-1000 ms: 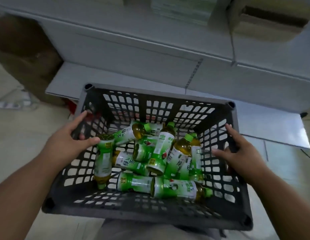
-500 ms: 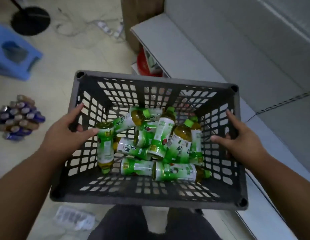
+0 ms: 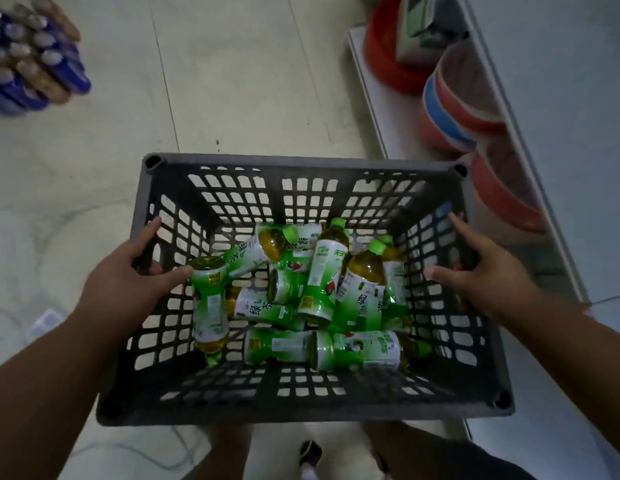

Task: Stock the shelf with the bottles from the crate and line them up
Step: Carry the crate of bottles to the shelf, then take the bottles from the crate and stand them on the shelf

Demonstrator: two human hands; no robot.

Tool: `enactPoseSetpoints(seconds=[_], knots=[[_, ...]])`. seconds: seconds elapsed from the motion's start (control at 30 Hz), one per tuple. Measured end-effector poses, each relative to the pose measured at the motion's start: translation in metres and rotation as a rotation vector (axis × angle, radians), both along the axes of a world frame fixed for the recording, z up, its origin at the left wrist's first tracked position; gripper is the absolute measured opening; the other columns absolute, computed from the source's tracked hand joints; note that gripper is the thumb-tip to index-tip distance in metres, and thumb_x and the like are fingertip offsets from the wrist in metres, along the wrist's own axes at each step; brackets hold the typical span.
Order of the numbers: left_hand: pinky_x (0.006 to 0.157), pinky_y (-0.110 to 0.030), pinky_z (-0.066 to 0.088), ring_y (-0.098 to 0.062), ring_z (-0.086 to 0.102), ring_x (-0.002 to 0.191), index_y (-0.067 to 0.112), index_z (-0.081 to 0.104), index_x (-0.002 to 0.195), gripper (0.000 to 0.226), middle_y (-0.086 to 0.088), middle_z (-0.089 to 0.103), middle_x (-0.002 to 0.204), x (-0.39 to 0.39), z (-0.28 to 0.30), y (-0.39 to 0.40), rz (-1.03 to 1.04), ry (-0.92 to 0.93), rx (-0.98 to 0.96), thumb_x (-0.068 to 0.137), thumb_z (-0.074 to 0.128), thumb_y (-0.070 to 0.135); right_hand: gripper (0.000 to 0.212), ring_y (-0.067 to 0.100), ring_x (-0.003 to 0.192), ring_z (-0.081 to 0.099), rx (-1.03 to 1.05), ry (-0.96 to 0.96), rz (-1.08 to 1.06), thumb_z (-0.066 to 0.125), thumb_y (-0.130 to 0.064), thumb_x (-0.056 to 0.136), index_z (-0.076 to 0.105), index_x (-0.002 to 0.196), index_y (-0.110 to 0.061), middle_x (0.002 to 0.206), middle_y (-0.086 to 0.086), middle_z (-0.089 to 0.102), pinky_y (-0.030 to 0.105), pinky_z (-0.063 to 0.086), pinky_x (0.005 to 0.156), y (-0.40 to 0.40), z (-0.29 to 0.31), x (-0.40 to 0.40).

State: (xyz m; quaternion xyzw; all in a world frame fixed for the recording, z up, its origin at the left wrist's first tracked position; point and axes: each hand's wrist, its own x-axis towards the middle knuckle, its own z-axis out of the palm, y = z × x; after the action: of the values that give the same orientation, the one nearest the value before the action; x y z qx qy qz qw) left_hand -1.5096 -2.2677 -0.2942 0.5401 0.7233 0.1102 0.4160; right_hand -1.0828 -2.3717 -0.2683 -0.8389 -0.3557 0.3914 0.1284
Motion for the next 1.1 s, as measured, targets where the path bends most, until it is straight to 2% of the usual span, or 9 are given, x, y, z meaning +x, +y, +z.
enactPoseSetpoints(seconds=[0.13,0.23,0.4,0.63,0.77,0.83,0.93,1.0,1.1], knots=[[0.064,-0.03,0.05,-0.021,0.062,0.083,0.054,0.034,0.143,0.084,-0.005,0.062,0.092,-0.008,-0.091,-0.028,0.068,0.002,0.017,0.077,0.081,0.033,0.091,0.012,0.105,0.058,0.02,0.081,0.052,0.079,-0.024,0.081,0.026,0.151,-0.05,0.142,0.0,0.053,0.023,0.047,0.061,0.003,-0.095,-0.001],[0.063,-0.031,0.05,-0.019,0.061,0.082,0.053,0.035,0.142,0.083,-0.002,0.062,0.091,-0.013,-0.145,-0.04,0.114,-0.002,0.023,0.076,0.081,0.035,0.092,0.017,0.115,0.053,0.028,0.079,0.102,0.077,-0.024,0.082,0.024,0.152,-0.05,0.147,0.001,0.048,0.027,0.047,0.066,0.007,-0.15,-0.002],[0.063,-0.036,0.054,-0.028,0.065,0.082,0.057,0.036,0.139,0.08,-0.009,0.064,0.09,-0.014,-0.195,-0.052,0.113,0.005,0.072,0.076,0.08,0.036,0.089,0.013,0.107,0.048,0.051,0.025,0.14,0.076,-0.028,0.084,0.023,0.151,-0.049,0.146,0.004,0.047,0.024,0.041,0.059,0.005,-0.209,0.003],[0.087,-0.043,0.054,-0.018,0.064,0.096,0.053,0.029,0.145,0.084,0.007,0.066,0.11,-0.016,-0.204,-0.06,0.052,0.092,0.203,0.077,0.078,0.043,0.093,0.026,0.119,0.054,0.086,-0.028,0.184,0.078,-0.033,0.082,0.02,0.153,-0.047,0.147,0.006,0.046,0.034,0.05,0.072,0.005,-0.215,0.005],[0.104,-0.046,0.041,-0.033,0.043,0.129,0.043,0.015,0.153,0.095,-0.017,0.031,0.149,-0.008,-0.195,-0.08,-0.117,0.323,0.219,0.079,0.075,0.047,0.106,0.036,0.122,0.055,0.019,-0.112,0.265,0.079,-0.047,0.075,0.007,0.152,-0.05,0.148,0.016,0.043,0.054,0.052,0.094,-0.004,-0.2,-0.007],[0.114,-0.048,0.03,-0.037,0.024,0.142,0.041,0.013,0.154,0.096,-0.016,0.011,0.158,-0.005,-0.189,-0.094,-0.179,0.42,0.254,0.079,0.072,0.052,0.108,0.041,0.129,0.046,-0.038,-0.245,0.33,0.075,-0.061,0.073,0.003,0.153,-0.048,0.15,0.02,0.031,0.058,0.046,0.102,-0.013,-0.195,-0.015],[0.115,-0.045,0.025,-0.033,0.016,0.146,0.036,0.016,0.155,0.091,-0.013,0.006,0.162,-0.007,-0.185,-0.113,-0.279,0.505,0.336,0.082,0.065,0.058,0.094,0.041,0.145,0.021,0.012,-0.584,0.586,0.061,-0.071,0.079,0.02,0.154,-0.031,0.158,0.019,0.017,0.056,0.029,0.116,-0.031,-0.183,-0.046],[0.115,-0.046,0.028,-0.031,0.016,0.147,0.03,0.02,0.155,0.086,-0.013,0.008,0.162,-0.01,-0.184,-0.117,-0.353,0.532,0.386,0.084,0.059,0.06,0.083,0.034,0.146,0.023,0.07,-0.539,0.706,0.062,-0.065,0.083,0.034,0.151,-0.026,0.158,0.015,0.025,0.05,0.028,0.118,-0.041,-0.176,-0.08],[0.117,-0.047,0.022,-0.03,0.006,0.149,0.02,0.015,0.156,0.089,-0.014,0.003,0.163,-0.016,-0.191,-0.109,-0.42,0.58,0.4,0.087,0.047,0.066,0.075,0.023,0.132,0.044,0.084,-0.223,0.734,0.068,-0.058,0.083,0.042,0.146,-0.026,0.147,0.003,0.045,0.041,0.042,0.108,-0.038,-0.182,-0.146]])
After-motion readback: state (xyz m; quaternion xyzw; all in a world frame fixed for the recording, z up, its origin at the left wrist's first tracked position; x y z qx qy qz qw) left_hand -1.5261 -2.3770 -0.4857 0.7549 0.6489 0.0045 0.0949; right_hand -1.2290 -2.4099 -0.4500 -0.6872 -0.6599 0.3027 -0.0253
